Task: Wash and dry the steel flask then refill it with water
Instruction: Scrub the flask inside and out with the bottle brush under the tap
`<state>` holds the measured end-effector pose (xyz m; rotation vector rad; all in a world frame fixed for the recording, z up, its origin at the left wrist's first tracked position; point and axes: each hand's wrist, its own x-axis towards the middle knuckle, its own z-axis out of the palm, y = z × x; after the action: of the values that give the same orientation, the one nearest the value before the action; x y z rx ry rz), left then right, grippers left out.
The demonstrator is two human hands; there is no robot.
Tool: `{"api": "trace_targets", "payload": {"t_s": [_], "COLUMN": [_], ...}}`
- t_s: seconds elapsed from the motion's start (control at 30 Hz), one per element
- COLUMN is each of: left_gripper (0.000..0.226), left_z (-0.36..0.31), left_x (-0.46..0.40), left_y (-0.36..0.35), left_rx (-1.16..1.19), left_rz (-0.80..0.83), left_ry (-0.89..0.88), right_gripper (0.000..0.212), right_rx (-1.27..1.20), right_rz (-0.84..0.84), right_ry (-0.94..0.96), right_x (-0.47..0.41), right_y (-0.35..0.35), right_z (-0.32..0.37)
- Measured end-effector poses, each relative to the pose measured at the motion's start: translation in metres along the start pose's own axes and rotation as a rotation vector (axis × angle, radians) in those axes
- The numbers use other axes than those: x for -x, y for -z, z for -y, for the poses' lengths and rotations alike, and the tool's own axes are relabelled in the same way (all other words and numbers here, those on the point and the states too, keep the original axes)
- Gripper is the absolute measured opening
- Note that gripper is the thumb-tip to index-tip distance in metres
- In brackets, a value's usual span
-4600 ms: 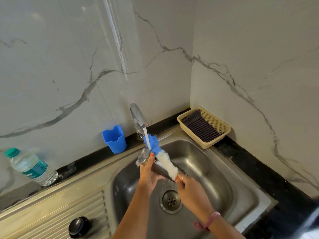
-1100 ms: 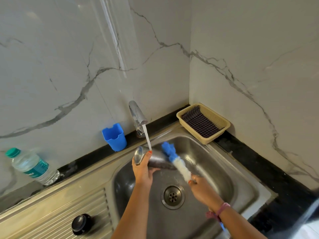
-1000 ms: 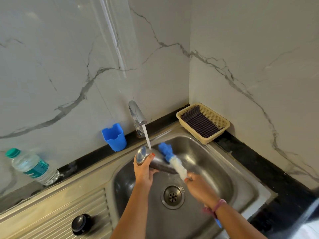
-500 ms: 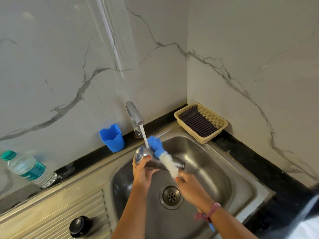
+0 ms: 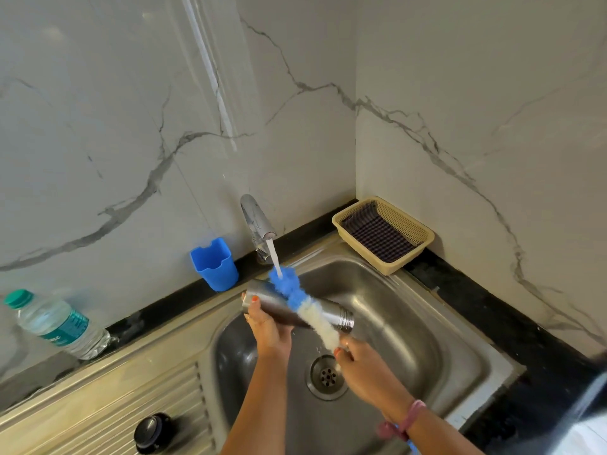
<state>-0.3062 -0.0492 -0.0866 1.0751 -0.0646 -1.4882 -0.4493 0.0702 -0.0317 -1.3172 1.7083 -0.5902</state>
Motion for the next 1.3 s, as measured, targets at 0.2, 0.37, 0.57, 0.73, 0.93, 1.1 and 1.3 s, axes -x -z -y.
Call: {"api": "trace_targets", "payload": {"t_s": [0.2, 0.37, 0.57, 0.73, 0.93, 1.1, 1.3], "left_gripper": [0.078, 0.085, 0.075, 0.058, 0.057, 0.062, 0.057], "left_z": [-0.002, 0.004, 0.003, 0.013, 0.012, 0.01, 0.015], "left_x": [-0.004, -0.005, -0.005, -0.001, 0.0, -0.003, -0.008], "left_y": [-0.004, -0.007, -0.001, -0.005, -0.004, -0.003, -0.008], "left_rx": [-0.086, -0.077, -0.084, -0.154, -0.074, -0.099, -0.05], "left_rz": [-0.05, 0.007, 0.043, 0.043, 0.034, 0.025, -0.008], "left_ry": [-0.109, -0.093, -0.128, -0.044, -0.022, -0.047, -0.002], "right_gripper": [0.035, 0.018, 0.032, 0.02, 0.027, 0.027, 0.029], "right_rx": [-0.001, -0.007, 0.046, 0.012, 0.064, 0.065, 0.083], "right_rz": [0.023, 0.017, -0.008, -0.003, -0.052, -0.064, -0.041], "right_ry": [-0.061, 0.032, -0.095, 0.049, 0.04, 0.014, 0.13], "right_x": [-0.004, -0.017, 0.0, -0.013, -0.001, 0.003, -0.017], "right_y": [0.007, -0.004, 0.019, 0.001, 0.004, 0.014, -0.004], "right_z": [-0.01, 0.007, -0.034, -0.002, -0.028, -0.041, -0.008]}}
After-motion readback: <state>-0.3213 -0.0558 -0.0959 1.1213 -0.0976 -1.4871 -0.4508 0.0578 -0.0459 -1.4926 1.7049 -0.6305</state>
